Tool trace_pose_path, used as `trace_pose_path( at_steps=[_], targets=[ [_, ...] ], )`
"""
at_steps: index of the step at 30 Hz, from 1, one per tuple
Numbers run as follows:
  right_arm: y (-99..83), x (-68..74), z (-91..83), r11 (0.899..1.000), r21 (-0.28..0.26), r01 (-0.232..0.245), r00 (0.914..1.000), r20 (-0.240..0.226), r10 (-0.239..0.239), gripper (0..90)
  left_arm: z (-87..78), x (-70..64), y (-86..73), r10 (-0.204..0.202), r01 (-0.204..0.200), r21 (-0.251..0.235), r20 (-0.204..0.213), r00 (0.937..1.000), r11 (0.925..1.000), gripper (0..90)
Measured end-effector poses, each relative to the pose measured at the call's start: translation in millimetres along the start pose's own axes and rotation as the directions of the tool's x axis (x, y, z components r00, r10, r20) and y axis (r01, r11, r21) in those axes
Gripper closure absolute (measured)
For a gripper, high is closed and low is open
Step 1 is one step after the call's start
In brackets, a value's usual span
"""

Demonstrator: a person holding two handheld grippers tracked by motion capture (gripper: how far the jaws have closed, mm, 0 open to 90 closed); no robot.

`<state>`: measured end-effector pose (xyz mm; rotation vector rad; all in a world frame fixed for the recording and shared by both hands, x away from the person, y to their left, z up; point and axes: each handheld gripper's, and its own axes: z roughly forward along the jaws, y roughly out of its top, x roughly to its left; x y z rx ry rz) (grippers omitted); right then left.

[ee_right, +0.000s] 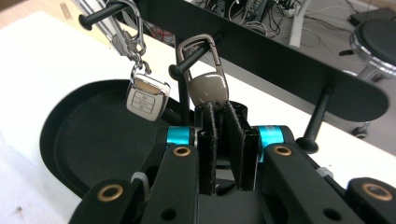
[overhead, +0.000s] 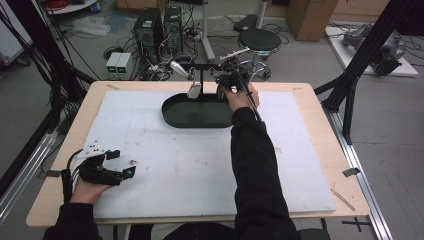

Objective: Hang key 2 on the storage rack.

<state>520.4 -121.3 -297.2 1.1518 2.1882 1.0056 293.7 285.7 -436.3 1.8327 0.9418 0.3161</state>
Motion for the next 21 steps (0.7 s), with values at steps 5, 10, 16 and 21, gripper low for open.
trace_pose_path(
  at_steps=[5,10,16,21],
  targets=[
    [-2.9,-10.1,6.5,0.992,-0.023,-0.124,0.9905,-0.063,0.122,83.1,0.2,0.4,0.1,-0.001,0.001,-0.004,0.004,1.0,1.0,1.7],
    [-5.1,-11.8,13.0,0.986,-0.024,-0.164,0.9852,-0.056,0.162,82.3,0.9,0.4,-0.3,0.002,-0.002,-0.002,0.006,1.0,1.0,1.7],
    [-5.1,-9.4,8.5,0.993,0.021,-0.119,0.9893,-0.083,0.12,59.4,0.5,0.5,-0.4,0.0,0.0,-0.003,0.003,1.0,1.0,1.7],
    [-15.2,-9.2,-6.0,0.996,0.069,-0.051,0.9947,-0.086,0.057,27.0,0.8,-0.3,-0.2,-0.002,0.002,-0.002,0.003,1.0,1.0,1.7]
  ],
)
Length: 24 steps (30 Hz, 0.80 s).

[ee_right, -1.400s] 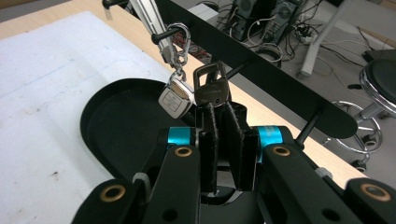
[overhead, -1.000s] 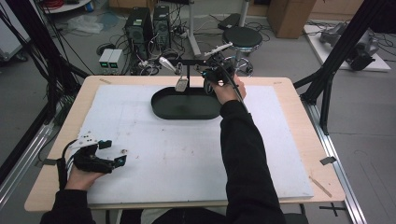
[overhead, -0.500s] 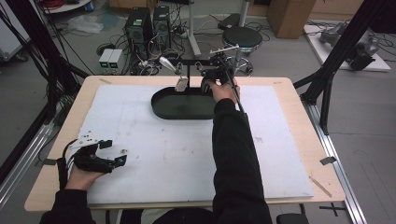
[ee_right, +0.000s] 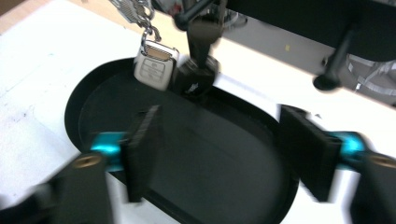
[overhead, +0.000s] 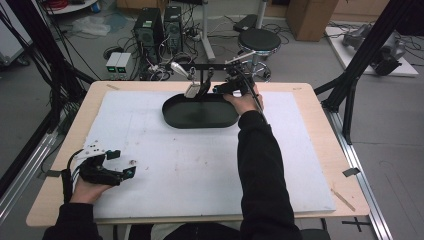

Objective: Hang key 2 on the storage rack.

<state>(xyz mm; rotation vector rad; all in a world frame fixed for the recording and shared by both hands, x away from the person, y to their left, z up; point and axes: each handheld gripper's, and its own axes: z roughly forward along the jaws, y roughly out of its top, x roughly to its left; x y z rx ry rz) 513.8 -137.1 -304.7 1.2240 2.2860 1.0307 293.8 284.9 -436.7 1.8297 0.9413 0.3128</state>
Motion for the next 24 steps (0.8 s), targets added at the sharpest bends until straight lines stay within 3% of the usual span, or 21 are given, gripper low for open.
trace_pose_path(
  at_steps=[1,3,5,11,20,24],
  targets=[
    [0.0,0.0,0.0,1.0,0.0,0.0,1.0,0.0,0.0,27.0,0.0,0.0,0.1,0.004,-0.004,0.001,0.0,1.0,1.0,1.7],
    [-6.6,-1.9,-4.7,1.0,-0.013,-0.008,0.9998,-0.017,0.008,13.4,0.1,-0.1,0.0,0.0,0.0,0.004,-0.001,1.0,1.0,1.7],
    [-15.1,-5.6,-5.0,1.0,0.018,-0.024,0.9959,-0.087,0.025,0.5,0.2,-0.1,0.1,0.0,0.0,0.005,-0.002,1.0,1.0,1.7],
    [-35.5,-7.9,-10.8,0.996,0.085,0.032,0.9942,-0.105,-0.023,0.7,0.3,-0.6,0.0,0.005,-0.005,0.012,-0.005,1.0,0.9999,1.7],
    [-57.5,-9.4,-35.6,0.998,0.032,0.059,0.9937,-0.097,-0.056,0.8,0.3,-0.8,-0.1,0.004,-0.004,0.015,-0.008,1.0,0.9999,1.7],
    [-67.2,-8.4,-48.2,0.997,0.018,0.077,0.9897,-0.123,-0.074,0.8,0.7,-0.3,-0.1,0.005,-0.005,0.017,-0.007,1.0,0.9998,1.7]
  ],
)
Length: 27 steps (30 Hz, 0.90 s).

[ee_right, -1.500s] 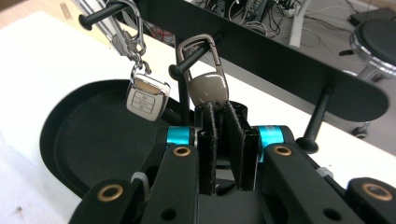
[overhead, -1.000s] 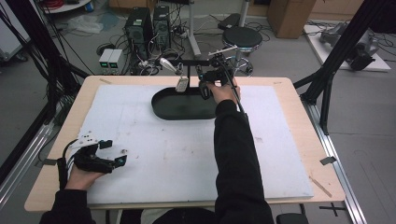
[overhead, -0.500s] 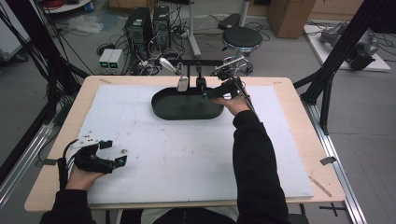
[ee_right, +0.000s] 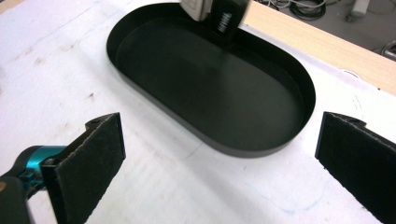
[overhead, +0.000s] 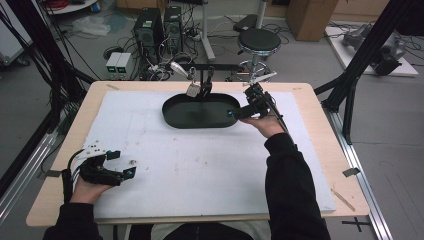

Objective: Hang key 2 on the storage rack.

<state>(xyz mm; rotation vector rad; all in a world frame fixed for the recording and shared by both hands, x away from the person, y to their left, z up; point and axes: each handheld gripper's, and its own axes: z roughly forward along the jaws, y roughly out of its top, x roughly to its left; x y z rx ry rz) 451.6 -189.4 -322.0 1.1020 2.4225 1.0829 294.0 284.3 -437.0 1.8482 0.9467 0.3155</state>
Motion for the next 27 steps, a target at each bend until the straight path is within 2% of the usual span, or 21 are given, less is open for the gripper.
trace_pose_path(
  at_steps=[5,9,15,20,27],
  targets=[
    [-13.6,3.9,-12.3,1.0,-0.005,0.024,0.9997,0.008,-0.024,0.8,0.1,-0.3,-0.1,0.0,0.0,0.004,-0.002,1.0,1.0,1.7],
    [-24.8,6.1,-19.6,0.999,-0.038,0.007,1.0,-0.001,-0.007,0.8,0.5,-0.9,-0.1,0.0,0.0,0.005,-0.001,1.0,1.0,1.7],
    [-41.9,11.6,-24.9,0.998,-0.04,0.046,0.9989,0.005,-0.046,0.8,-0.1,-1.0,-0.1,-0.003,0.003,0.003,0.002,1.0,1.0,1.7],
    [-62.3,13.4,-30.4,0.998,-0.046,0.046,0.9989,0.003,-0.046,0.8,1.0,-1.6,-0.3,-0.002,0.002,0.012,0.004,1.0,0.9999,1.7],
    [-77.6,18.0,-34.5,0.998,-0.028,0.048,0.9989,0.001,-0.048,0.7,1.0,-1.9,-0.5,0.007,-0.007,0.025,0.006,1.0,0.9997,1.7]
  ],
)
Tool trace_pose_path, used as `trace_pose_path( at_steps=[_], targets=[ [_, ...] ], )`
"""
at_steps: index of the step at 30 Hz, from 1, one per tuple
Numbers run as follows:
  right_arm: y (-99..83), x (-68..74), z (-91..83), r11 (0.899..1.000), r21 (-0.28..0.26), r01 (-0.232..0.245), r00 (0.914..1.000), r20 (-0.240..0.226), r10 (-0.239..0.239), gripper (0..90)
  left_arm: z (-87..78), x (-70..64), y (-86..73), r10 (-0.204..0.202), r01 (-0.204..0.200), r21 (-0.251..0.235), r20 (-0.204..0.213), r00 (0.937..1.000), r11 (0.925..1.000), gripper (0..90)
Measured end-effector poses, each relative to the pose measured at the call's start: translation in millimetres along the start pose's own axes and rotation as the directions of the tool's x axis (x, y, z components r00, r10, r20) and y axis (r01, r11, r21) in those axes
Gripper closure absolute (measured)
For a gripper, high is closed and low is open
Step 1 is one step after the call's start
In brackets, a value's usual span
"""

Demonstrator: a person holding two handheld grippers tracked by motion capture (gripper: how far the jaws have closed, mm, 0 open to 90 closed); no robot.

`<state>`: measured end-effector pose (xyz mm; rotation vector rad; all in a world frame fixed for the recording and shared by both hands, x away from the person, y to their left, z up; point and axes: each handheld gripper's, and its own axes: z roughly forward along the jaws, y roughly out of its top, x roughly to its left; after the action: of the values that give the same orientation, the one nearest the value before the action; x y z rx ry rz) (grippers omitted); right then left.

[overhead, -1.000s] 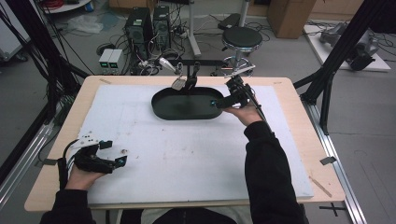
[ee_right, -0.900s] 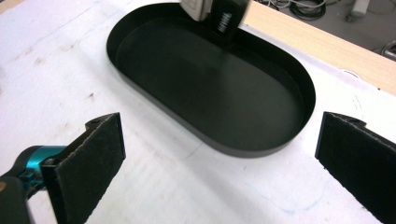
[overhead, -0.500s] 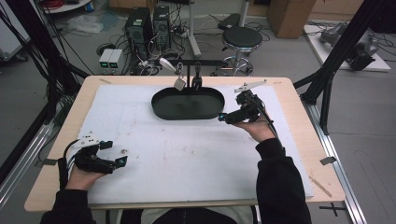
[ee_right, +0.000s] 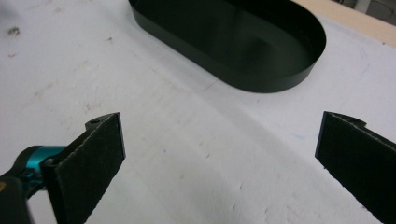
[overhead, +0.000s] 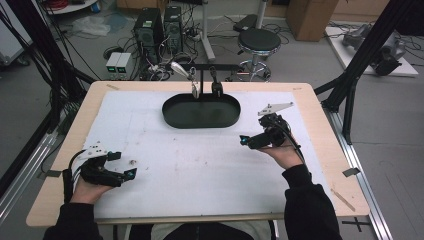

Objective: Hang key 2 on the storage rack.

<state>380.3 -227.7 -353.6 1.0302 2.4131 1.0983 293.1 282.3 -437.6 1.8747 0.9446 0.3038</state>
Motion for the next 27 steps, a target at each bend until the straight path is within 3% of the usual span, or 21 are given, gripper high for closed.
trace_pose_path(
  at_steps=[8,15,27],
  targets=[
    [-21.3,5.5,-6.8,1.0,0.009,0.011,0.9999,0.001,-0.011,0.7,0.1,-1.7,-0.7,0.004,-0.004,0.011,-0.002,1.0,0.9999,1.7],
    [-49.6,-0.5,-16.3,0.999,0.04,-0.019,0.9998,0.006,0.019,0.7,1.5,-2.4,-1.1,0.012,-0.012,0.029,0.001,0.9999,0.9995,1.7],
    [-83.2,-6.6,-40.4,0.998,0.004,-0.056,0.9983,0.014,0.056,0.7,0.8,-2.6,-1.4,0.008,-0.007,0.034,-0.008,0.9999,0.9994,1.7]
  ],
)
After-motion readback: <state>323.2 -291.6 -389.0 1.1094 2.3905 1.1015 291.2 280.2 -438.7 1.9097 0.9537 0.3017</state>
